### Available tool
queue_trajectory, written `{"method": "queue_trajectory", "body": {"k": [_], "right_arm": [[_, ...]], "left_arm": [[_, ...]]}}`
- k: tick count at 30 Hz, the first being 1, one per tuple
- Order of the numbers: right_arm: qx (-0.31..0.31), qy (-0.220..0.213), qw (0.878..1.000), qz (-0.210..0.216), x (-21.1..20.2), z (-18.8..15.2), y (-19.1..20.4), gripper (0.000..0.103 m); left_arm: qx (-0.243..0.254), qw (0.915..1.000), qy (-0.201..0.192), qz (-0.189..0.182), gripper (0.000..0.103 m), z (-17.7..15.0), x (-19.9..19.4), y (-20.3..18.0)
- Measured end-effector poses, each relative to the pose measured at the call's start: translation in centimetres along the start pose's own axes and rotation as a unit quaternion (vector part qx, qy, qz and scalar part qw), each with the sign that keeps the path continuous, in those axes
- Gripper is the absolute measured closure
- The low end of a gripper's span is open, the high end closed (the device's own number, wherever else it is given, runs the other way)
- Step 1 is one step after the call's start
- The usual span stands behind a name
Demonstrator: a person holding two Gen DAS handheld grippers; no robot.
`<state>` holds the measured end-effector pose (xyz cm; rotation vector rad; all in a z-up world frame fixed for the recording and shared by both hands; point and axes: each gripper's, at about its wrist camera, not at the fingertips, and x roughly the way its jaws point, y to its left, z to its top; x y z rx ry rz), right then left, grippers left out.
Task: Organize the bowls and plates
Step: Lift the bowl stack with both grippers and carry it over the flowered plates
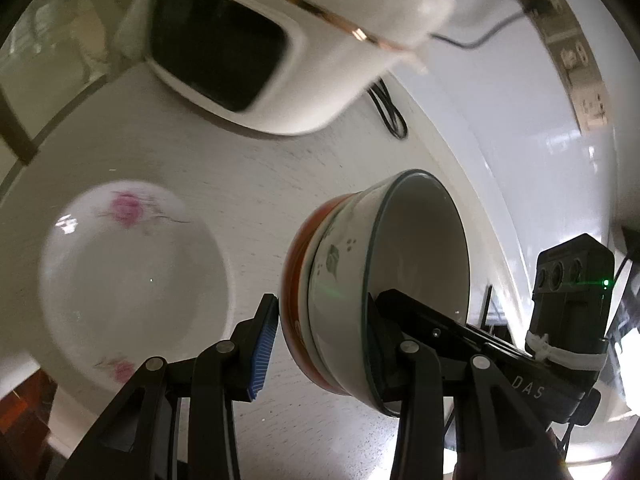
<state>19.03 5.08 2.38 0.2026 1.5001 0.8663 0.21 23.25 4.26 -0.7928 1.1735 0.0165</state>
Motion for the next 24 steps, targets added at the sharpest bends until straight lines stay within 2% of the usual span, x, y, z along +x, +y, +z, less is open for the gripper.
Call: {"method": "queue_trajectory", "body": {"k": [11,24], "right_arm": [[-0.061,0.044,0.997,0.010,5.0,1.0,5.3,0.056],[-0.078,0.090,0.993,0.005,8.6,1.1,6.4,0.057]], "left_arm": [[-0.068,0.9967,-0.042,0.016,0.063,-0.4,-4.3,6.2],[-0.122,0.9909,-0.045,0.033,0.063,0.1,-4.5,11.1]]}}
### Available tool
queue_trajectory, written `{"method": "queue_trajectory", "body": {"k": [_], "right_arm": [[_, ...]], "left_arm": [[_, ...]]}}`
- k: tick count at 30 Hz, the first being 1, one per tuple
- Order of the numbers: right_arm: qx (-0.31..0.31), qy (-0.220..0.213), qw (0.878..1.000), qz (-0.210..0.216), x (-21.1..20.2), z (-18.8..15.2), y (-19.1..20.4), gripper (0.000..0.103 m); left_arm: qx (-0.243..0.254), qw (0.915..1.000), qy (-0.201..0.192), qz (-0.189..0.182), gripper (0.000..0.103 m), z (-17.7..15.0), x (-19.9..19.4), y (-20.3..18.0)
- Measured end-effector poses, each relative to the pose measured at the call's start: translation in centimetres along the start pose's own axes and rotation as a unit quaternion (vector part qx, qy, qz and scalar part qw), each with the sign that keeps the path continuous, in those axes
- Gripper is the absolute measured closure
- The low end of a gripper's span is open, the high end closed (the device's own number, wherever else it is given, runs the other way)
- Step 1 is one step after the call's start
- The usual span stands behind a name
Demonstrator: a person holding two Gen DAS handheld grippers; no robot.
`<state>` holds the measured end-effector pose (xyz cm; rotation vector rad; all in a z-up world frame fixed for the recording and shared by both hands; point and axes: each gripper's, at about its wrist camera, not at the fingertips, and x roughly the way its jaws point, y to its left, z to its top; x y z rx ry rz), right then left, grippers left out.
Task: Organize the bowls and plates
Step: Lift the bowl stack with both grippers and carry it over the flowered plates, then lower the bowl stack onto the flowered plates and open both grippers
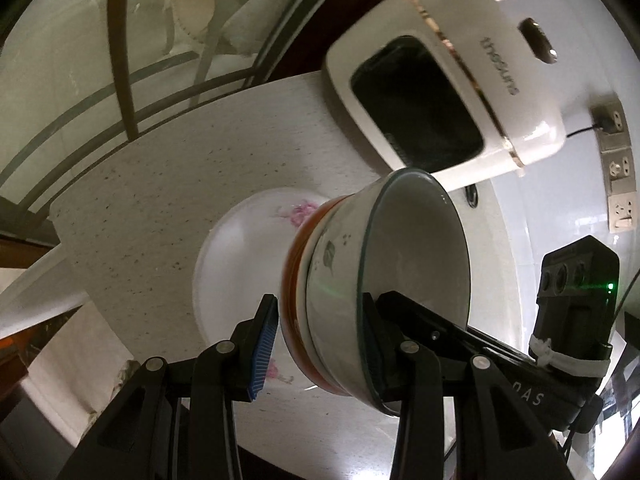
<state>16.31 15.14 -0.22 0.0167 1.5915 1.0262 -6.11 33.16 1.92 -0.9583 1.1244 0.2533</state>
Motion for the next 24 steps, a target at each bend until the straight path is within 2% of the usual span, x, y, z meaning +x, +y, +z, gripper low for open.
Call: {"method": "queue_trajectory", "body": {"k": [14,15,24], "right_arm": [[-0.007,0.004,1.000,-0.011,0.2,-0.9,-0.9,0.056],[-0.004,0.000,1.000,-0.012,0.8,-0.1,0.6,0.056],[-0.008,-0.024,1.000,-0.011,-0.9,-1.0,0.7,0.056]], "left_arm": [[-0.012,0.9999,0.004,0.002,0.062,0.3,1.1,1.2],[-0.011,0.9999,0.003,0.004,0.061,0.2,1.1,1.2],[-0.003,0.9999,0.002,0.012,0.059,-0.1,1.3,1.0]]}}
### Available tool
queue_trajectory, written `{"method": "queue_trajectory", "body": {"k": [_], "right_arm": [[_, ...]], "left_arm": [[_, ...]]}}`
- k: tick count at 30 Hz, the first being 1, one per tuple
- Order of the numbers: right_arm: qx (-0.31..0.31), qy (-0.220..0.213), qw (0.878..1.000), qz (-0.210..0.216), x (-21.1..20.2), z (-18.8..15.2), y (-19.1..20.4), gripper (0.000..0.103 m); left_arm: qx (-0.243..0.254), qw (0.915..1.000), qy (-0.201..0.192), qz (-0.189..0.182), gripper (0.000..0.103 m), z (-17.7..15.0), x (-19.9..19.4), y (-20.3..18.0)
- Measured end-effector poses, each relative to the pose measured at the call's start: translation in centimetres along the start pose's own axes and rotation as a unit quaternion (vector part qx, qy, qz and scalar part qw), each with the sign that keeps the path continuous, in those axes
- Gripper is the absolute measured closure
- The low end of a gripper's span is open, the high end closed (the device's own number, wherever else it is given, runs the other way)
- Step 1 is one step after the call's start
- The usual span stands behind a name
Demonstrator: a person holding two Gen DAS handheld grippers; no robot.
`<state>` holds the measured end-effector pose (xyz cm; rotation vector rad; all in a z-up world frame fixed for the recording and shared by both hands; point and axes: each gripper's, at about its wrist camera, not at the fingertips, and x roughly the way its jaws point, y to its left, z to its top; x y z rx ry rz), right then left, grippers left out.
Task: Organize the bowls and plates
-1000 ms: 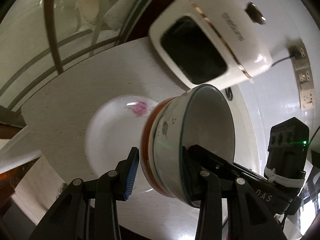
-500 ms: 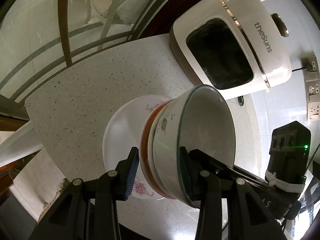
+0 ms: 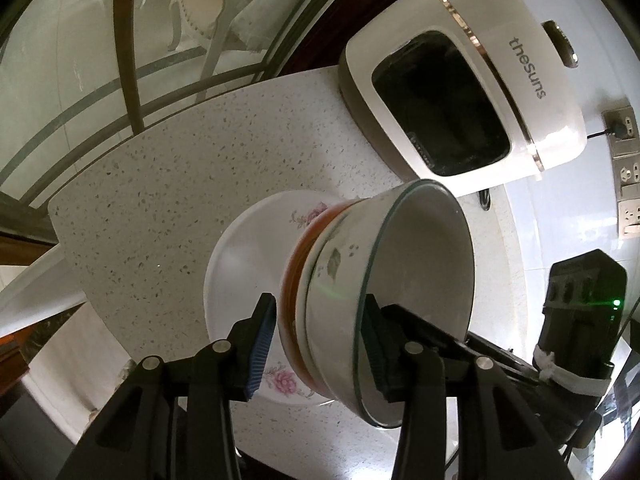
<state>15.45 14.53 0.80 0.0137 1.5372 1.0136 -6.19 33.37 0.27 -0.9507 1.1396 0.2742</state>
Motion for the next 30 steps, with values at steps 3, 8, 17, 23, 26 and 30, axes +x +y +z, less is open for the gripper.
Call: {"method": "queue_trajectory", "body": {"k": [3,8,17,23,26,30], "right_arm": [[-0.005,-0.010,1.000,-0.010,-1.0,-0.2,-0.1,0.056],[-0.016,-0.022,1.000,-0.012,-2.2,-1.0,-0.3,0.056],[-0.065,-0.083,0.993,-0.051,-6.0,-2.3,0.9,0.056],[-0.106,-0.137,0.980,-0.093,-7.9,-5.0,1.2,0.052],[-0.125,-0.151,0.974,-0.114,-8.1,-6.6,1.5,0.048],[-0.142,-0.163,0.967,-0.133,-8.8,-9.2,1.3,0.040]], "left_arm": [[0.004,0.9999,-0.005,0.009,0.055,-0.4,-0.1,-0.2],[-0.004,0.9996,-0.019,0.020,0.053,-1.1,-0.7,0.1],[0.000,0.9944,-0.093,0.050,0.042,-2.3,-3.9,-0.8],[0.034,0.9838,-0.152,0.089,0.038,-5.5,-5.9,-2.5],[0.055,0.9739,-0.187,0.116,0.034,-7.7,-6.6,-3.6],[0.071,0.9602,-0.223,0.152,0.027,-10.9,-7.1,-4.4]]}}
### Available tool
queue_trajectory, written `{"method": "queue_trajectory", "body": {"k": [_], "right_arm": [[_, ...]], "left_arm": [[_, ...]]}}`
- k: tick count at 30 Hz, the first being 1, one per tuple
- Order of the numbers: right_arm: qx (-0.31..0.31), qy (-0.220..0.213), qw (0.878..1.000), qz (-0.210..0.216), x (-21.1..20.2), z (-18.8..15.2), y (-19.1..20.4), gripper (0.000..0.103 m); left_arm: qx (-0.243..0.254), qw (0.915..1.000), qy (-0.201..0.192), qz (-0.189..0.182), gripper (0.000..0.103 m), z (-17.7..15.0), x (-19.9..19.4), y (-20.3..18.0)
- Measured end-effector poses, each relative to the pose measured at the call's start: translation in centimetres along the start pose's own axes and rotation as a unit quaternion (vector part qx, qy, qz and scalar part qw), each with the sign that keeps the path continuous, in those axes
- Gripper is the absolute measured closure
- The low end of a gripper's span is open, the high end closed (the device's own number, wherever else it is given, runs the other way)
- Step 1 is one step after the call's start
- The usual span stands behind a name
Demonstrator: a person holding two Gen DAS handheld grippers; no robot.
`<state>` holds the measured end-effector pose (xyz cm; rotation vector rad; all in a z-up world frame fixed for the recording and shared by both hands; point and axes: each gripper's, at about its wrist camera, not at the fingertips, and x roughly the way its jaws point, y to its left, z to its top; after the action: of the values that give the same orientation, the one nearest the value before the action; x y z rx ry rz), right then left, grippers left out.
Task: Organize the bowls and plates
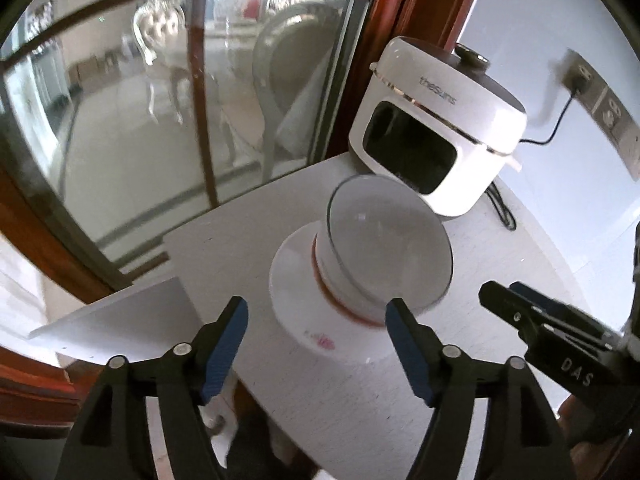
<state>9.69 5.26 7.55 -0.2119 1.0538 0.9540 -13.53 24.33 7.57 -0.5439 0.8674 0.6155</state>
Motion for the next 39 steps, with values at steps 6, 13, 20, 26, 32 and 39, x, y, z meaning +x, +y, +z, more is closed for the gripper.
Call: {"method": "queue_trajectory", "body": {"k": [6,13,20,26,32,39], "right_arm": [[0.006,0.002,1.000,-0.018,-0.3,-4.0,-1.9,0.027],[0.009,0.012,1.000,-0.026,0.2,-6.4,-2.8,0.027],[0.004,0.006,1.000,-0.024,-0.5,-6.7,-2.8,0.027],[-0.011,0.008,1.000,-0.022,0.0,-6.4,-2.2,0.027],[-0.011,0.008,1.000,-0.022,-0.1,-6.4,-2.2,0.027],[-0.010,0.009,1.000,-0.020,-0.1,-6.3,-2.3,0.027]], "left_arm": [[0.001,0.9995,-0.004,0.032,0.020,-4.6,-0.9,-0.6],[0.039,0.9983,0.002,0.045,0.005,-6.9,0.2,-2.0],[0.052,0.9964,-0.021,0.064,0.002,-6.8,-0.5,-2.8],[0.050,0.9943,-0.018,0.092,0.000,-7.0,-0.6,-3.0],[0.049,0.9943,-0.016,0.093,0.000,-6.9,-0.3,-3.0],[0.049,0.9945,-0.016,0.092,0.000,-6.9,-0.3,-3.1]]}}
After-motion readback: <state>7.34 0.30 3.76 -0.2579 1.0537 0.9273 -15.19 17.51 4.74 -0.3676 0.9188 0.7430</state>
